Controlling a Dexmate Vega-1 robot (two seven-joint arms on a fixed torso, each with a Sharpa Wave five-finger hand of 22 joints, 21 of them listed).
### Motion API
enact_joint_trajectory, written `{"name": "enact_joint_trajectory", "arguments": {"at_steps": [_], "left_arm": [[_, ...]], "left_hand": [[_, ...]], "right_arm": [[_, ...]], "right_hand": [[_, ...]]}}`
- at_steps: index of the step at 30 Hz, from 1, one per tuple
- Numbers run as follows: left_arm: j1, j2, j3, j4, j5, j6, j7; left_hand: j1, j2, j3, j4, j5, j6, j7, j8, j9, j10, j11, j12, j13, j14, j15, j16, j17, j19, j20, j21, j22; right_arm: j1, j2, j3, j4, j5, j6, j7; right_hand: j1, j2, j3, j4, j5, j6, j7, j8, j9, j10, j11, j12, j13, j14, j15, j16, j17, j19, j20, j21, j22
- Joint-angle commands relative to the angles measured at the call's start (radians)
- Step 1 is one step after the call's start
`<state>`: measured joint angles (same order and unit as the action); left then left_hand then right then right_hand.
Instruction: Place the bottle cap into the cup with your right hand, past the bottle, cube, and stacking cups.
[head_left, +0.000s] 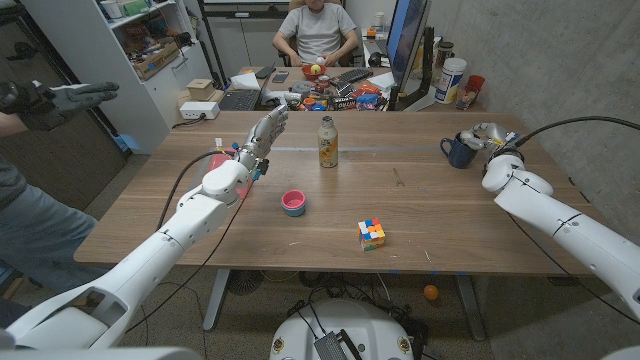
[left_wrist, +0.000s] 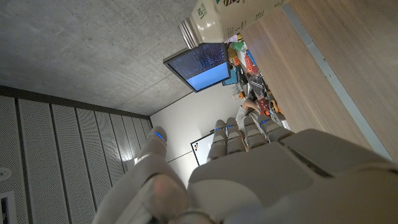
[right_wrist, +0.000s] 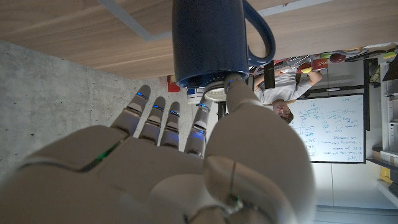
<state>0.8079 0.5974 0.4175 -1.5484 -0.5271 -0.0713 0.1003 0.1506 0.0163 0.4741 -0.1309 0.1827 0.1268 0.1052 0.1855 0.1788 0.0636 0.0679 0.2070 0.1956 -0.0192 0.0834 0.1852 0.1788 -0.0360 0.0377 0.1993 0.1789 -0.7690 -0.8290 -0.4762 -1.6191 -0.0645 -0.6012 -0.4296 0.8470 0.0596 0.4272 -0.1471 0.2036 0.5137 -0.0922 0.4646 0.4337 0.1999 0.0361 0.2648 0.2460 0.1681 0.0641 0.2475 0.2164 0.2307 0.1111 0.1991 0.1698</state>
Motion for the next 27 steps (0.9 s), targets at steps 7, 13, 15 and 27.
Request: {"name": "enact_joint_trajectory", "arguments": {"at_steps": [7,13,15,27], "left_arm": [[-0.019,-0.008,0.007,0.032,-0.001,-0.002,-0.023],[-0.027,-0.015,0.012,0.045,-0.002,-0.004,-0.027],[-0.028,-0.016,0.013,0.048,-0.001,-0.004,-0.028],[-0.031,-0.019,0.014,0.053,-0.004,-0.006,-0.033]], "left_hand": [[0.003,0.009,-0.006,0.002,-0.002,0.011,0.003,0.005,0.003,-0.001,-0.005,0.006,0.003,-0.001,0.008,0.002,0.004,-0.003,0.008,-0.001,0.002],[0.003,0.009,-0.006,0.002,-0.002,0.011,0.003,0.005,0.003,-0.002,-0.006,0.005,0.003,-0.002,0.007,0.002,0.004,-0.004,0.009,-0.001,0.002],[0.003,0.009,-0.006,0.002,-0.002,0.012,0.003,0.005,0.003,-0.002,-0.006,0.006,0.003,-0.002,0.007,0.002,0.004,-0.004,0.009,-0.001,0.002],[0.003,0.010,-0.007,0.002,-0.002,0.015,0.003,0.006,0.003,-0.001,-0.005,0.006,0.003,-0.001,0.008,0.002,0.004,-0.005,0.009,-0.001,0.002]], "right_arm": [[0.007,0.008,-0.016,0.018,0.025,-0.011,-0.012],[0.004,0.008,-0.013,0.024,0.027,0.005,-0.028],[0.002,0.008,-0.013,0.027,0.023,0.015,-0.039],[-0.008,0.016,0.001,0.030,0.019,0.065,-0.081]], "right_hand": [[-0.017,-0.015,0.006,0.001,0.002,-0.109,-0.020,-0.074,-0.034,-0.022,0.003,-0.018,-0.002,-0.001,0.009,-0.009,0.000,-0.005,0.015,-0.006,0.003],[-0.017,-0.035,0.003,-0.005,0.003,-0.167,-0.001,-0.116,-0.053,-0.039,0.008,-0.028,-0.004,-0.008,0.013,-0.017,-0.002,-0.009,0.021,-0.006,0.004],[-0.016,-0.041,0.002,-0.007,0.003,-0.183,0.001,-0.126,-0.057,-0.042,0.007,-0.030,-0.004,-0.007,0.014,-0.018,-0.003,-0.010,0.021,-0.007,0.004],[-0.024,-0.065,-0.005,-0.006,0.008,-0.212,0.010,-0.154,-0.073,-0.042,0.003,-0.032,-0.006,-0.002,0.014,-0.018,-0.003,-0.013,0.025,-0.006,0.004]]}}
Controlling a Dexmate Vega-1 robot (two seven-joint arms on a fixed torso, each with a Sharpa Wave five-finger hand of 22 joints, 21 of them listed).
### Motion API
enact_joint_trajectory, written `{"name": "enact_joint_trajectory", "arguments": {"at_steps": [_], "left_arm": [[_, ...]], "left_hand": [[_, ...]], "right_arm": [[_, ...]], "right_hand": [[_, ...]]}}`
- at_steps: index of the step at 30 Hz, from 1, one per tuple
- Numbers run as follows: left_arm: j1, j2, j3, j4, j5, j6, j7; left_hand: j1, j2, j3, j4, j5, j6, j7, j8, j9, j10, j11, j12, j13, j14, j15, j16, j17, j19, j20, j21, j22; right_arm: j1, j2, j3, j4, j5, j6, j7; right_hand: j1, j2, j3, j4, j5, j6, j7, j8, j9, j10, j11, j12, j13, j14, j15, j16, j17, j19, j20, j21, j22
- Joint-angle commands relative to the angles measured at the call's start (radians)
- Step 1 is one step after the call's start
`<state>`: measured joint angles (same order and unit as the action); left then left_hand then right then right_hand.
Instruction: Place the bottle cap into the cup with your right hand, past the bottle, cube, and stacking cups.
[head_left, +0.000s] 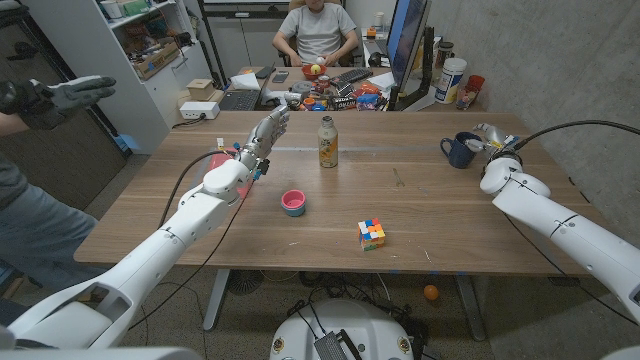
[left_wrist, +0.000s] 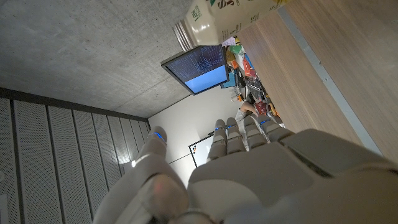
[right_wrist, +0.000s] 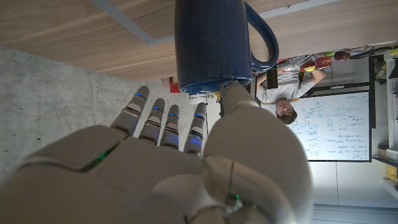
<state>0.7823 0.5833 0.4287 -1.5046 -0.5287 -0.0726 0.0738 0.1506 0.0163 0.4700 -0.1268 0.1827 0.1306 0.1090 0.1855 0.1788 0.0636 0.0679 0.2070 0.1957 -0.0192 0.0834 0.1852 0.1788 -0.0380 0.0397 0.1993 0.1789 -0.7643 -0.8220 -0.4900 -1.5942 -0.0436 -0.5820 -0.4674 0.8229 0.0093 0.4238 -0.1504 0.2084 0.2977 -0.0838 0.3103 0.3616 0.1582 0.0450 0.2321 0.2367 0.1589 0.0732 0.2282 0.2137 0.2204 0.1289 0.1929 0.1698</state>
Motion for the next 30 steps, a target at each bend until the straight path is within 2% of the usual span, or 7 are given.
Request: {"name": "enact_joint_trajectory", "arguments": {"at_steps": [1,6,11,16,20,26,30], "left_arm": [[-0.006,-0.005,0.002,0.009,-0.003,-0.005,-0.007],[-0.008,-0.007,0.005,0.014,-0.004,-0.007,-0.012],[-0.011,-0.009,0.007,0.019,-0.005,-0.007,-0.017],[-0.016,-0.012,0.009,0.028,-0.005,-0.014,-0.026],[-0.018,-0.016,0.010,0.043,-0.011,-0.026,-0.040],[-0.020,-0.015,0.009,0.055,-0.015,-0.039,-0.056],[-0.019,-0.015,0.005,0.060,-0.017,-0.050,-0.061]], "left_hand": [[0.003,0.010,-0.003,-0.002,-0.002,0.011,-0.001,0.006,0.003,-0.001,-0.005,0.006,0.003,-0.001,0.007,0.003,0.004,-0.003,0.008,-0.001,0.002],[0.003,0.010,-0.003,-0.002,-0.002,0.013,0.000,0.006,0.003,0.000,-0.006,0.006,0.003,0.000,0.008,0.003,0.004,-0.003,0.009,-0.001,0.002],[0.004,0.011,-0.003,-0.002,-0.002,0.016,0.000,0.007,0.003,0.000,-0.005,0.006,0.003,0.001,0.009,0.003,0.004,-0.003,0.008,-0.001,0.002],[0.004,0.011,-0.003,-0.002,-0.002,0.018,0.000,0.008,0.003,0.001,-0.006,0.007,0.003,0.001,0.009,0.003,0.004,-0.002,0.009,0.000,0.002],[0.004,0.012,-0.003,-0.002,-0.002,0.019,-0.001,0.008,0.003,0.001,-0.006,0.007,0.003,0.001,0.009,0.003,0.004,-0.002,0.009,0.000,0.002],[0.004,0.012,-0.004,-0.002,-0.002,0.016,-0.003,0.006,0.003,0.005,-0.008,0.009,0.003,0.004,0.009,0.004,0.004,-0.002,0.009,0.000,0.002],[0.004,0.013,-0.004,-0.002,-0.002,0.014,-0.005,0.006,0.003,0.006,-0.011,0.009,0.003,0.004,0.008,0.004,0.004,-0.002,0.010,0.000,0.002]], "right_arm": [[-0.013,0.009,0.015,0.005,-0.002,0.047,-0.044],[-0.047,0.030,0.043,-0.007,-0.009,0.108,-0.126],[-0.077,0.054,0.072,-0.021,-0.031,0.189,-0.224],[-0.106,0.062,0.096,-0.055,-0.044,0.256,-0.267],[-0.126,0.070,0.116,-0.086,-0.032,0.287,-0.263],[-0.139,0.084,0.132,-0.107,-0.013,0.346,-0.240],[-0.147,0.092,0.145,-0.107,0.006,0.418,-0.222]], "right_hand": [[-0.002,-0.013,-0.001,0.000,0.006,0.028,0.000,0.006,-0.004,0.004,-0.006,0.002,0.004,0.015,0.001,0.004,0.001,-0.001,0.009,0.001,0.004],[-0.021,0.006,0.005,0.019,0.014,0.157,-0.004,0.053,-0.002,0.051,-0.018,0.020,0.011,0.072,-0.031,0.024,0.009,0.024,0.009,0.009,0.005],[-0.115,0.072,-0.021,0.077,-0.002,0.324,-0.011,0.209,0.090,0.221,-0.054,0.093,0.055,0.188,-0.087,0.081,0.061,0.090,0.010,0.025,0.009],[-0.137,0.086,-0.033,0.086,-0.008,0.333,-0.010,0.248,0.124,0.280,-0.069,0.129,0.080,0.223,-0.098,0.097,0.082,0.120,0.013,0.032,0.010],[-0.146,0.089,-0.037,0.088,-0.010,0.285,-0.009,0.243,0.135,0.287,-0.065,0.139,0.092,0.223,-0.098,0.097,0.090,0.121,0.010,0.029,0.010],[-0.198,0.097,-0.051,0.107,-0.018,0.132,0.018,0.149,0.100,0.285,-0.048,0.161,0.118,0.248,-0.087,0.093,0.098,0.102,0.006,0.017,0.010],[-0.237,0.100,-0.061,0.119,-0.026,0.040,0.013,0.074,0.058,0.197,0.000,0.107,0.100,0.292,-0.085,0.102,0.089,0.107,0.006,0.017,0.010]]}}
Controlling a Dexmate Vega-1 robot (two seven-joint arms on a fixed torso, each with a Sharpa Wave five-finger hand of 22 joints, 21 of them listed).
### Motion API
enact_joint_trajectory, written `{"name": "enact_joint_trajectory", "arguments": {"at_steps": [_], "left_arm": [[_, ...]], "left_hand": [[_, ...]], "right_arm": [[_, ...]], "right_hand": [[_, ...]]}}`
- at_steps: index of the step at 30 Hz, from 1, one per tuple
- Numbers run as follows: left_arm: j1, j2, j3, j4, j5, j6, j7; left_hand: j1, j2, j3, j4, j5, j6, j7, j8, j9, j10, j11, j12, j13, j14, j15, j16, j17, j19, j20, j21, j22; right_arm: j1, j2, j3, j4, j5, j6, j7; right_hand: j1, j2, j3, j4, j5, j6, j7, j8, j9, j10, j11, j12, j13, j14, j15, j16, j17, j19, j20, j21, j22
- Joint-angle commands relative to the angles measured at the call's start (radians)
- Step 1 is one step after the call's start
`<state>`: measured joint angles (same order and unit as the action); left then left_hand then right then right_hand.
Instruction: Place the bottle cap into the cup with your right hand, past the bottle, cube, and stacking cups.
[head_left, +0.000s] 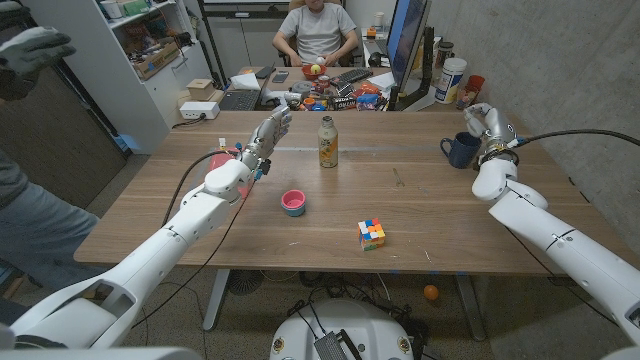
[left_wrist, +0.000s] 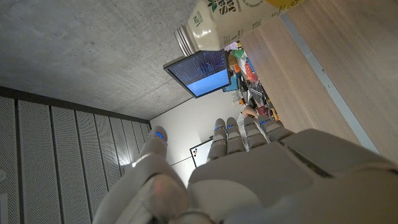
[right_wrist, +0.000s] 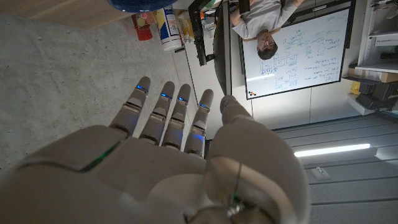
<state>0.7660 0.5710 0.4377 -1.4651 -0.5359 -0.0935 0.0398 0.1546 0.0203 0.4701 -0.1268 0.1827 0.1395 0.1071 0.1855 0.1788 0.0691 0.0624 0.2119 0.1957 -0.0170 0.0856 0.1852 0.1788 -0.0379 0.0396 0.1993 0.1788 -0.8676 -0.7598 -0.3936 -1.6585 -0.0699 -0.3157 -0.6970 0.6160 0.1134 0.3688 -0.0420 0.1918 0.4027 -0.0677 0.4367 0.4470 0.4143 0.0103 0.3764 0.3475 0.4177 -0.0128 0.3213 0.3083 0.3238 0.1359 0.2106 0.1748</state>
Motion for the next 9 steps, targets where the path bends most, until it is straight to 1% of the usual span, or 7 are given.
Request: {"name": "enact_joint_trajectory", "arguments": {"at_steps": [1,2,3,4,5,9], "left_arm": [[-0.003,-0.002,-0.004,0.022,-0.011,-0.031,-0.029],[-0.004,-0.002,-0.004,0.024,-0.011,-0.034,-0.032],[-0.005,-0.003,-0.005,0.026,-0.012,-0.036,-0.034],[-0.006,-0.003,-0.005,0.028,-0.012,-0.037,-0.035],[-0.008,-0.004,-0.005,0.031,-0.014,-0.039,-0.038],[-0.014,-0.007,-0.004,0.042,-0.014,-0.048,-0.047]], "left_hand": [[0.001,0.009,-0.004,-0.002,-0.002,0.005,-0.003,0.005,0.003,0.000,-0.005,0.004,0.003,0.002,0.006,0.004,0.004,-0.002,0.010,0.000,0.002],[0.000,0.009,-0.004,-0.002,-0.002,0.005,-0.003,0.005,0.003,0.000,-0.005,0.004,0.003,0.002,0.006,0.004,0.004,-0.002,0.010,0.000,0.002],[0.000,0.009,-0.004,-0.002,-0.002,0.005,-0.003,0.005,0.003,0.000,-0.005,0.003,0.003,0.002,0.006,0.004,0.004,-0.002,0.010,0.000,0.002],[0.000,0.009,-0.004,-0.002,-0.002,0.005,-0.003,0.005,0.003,0.000,-0.005,0.003,0.003,0.002,0.006,0.004,0.004,-0.001,0.010,0.000,0.002],[0.000,0.009,-0.004,-0.002,-0.002,0.005,-0.003,0.005,0.003,0.000,-0.005,0.003,0.003,0.002,0.006,0.004,0.004,-0.001,0.010,0.000,0.002],[0.000,0.008,-0.005,-0.002,-0.002,0.006,-0.003,0.005,0.003,0.002,-0.002,0.004,0.003,0.002,0.006,0.004,0.004,-0.001,0.010,0.000,0.002]], "right_arm": [[-0.046,0.030,0.052,-0.041,0.039,0.172,0.017],[-0.047,0.030,0.053,-0.040,0.038,0.187,0.020],[-0.047,0.032,0.054,-0.043,0.035,0.191,0.021],[-0.048,0.033,0.055,-0.046,0.033,0.194,0.023],[-0.048,0.035,0.056,-0.047,0.031,0.198,0.024],[-0.047,0.040,0.059,-0.052,0.019,0.200,0.027]], "right_hand": [[-0.034,-0.004,-0.006,0.011,-0.010,-0.070,0.000,-0.059,-0.033,-0.067,0.039,-0.044,-0.014,0.038,0.003,0.008,-0.008,0.013,-0.001,0.002,0.005],[-0.039,-0.006,-0.007,0.011,-0.010,-0.071,0.001,-0.065,-0.040,-0.081,0.041,-0.053,-0.018,0.044,0.010,0.007,-0.011,0.027,-0.002,0.007,0.005],[-0.045,-0.008,-0.007,0.011,-0.010,-0.077,0.000,-0.075,-0.048,-0.094,0.039,-0.064,-0.022,0.037,0.019,0.000,-0.016,0.040,0.010,0.011,0.005],[-0.047,-0.009,-0.007,0.010,-0.010,-0.082,-0.002,-0.082,-0.054,-0.103,0.044,-0.071,-0.026,0.020,0.027,-0.009,-0.019,0.043,0.011,0.011,0.005],[-0.049,-0.010,-0.007,0.009,-0.010,-0.087,-0.003,-0.088,-0.059,-0.107,0.041,-0.075,-0.028,0.012,0.037,-0.015,-0.022,0.048,0.013,0.011,0.005],[-0.052,-0.009,-0.006,0.009,-0.010,-0.087,-0.003,-0.094,-0.065,-0.117,0.039,-0.082,-0.031,0.008,0.047,-0.019,-0.026,0.053,0.017,0.012,0.005]]}}
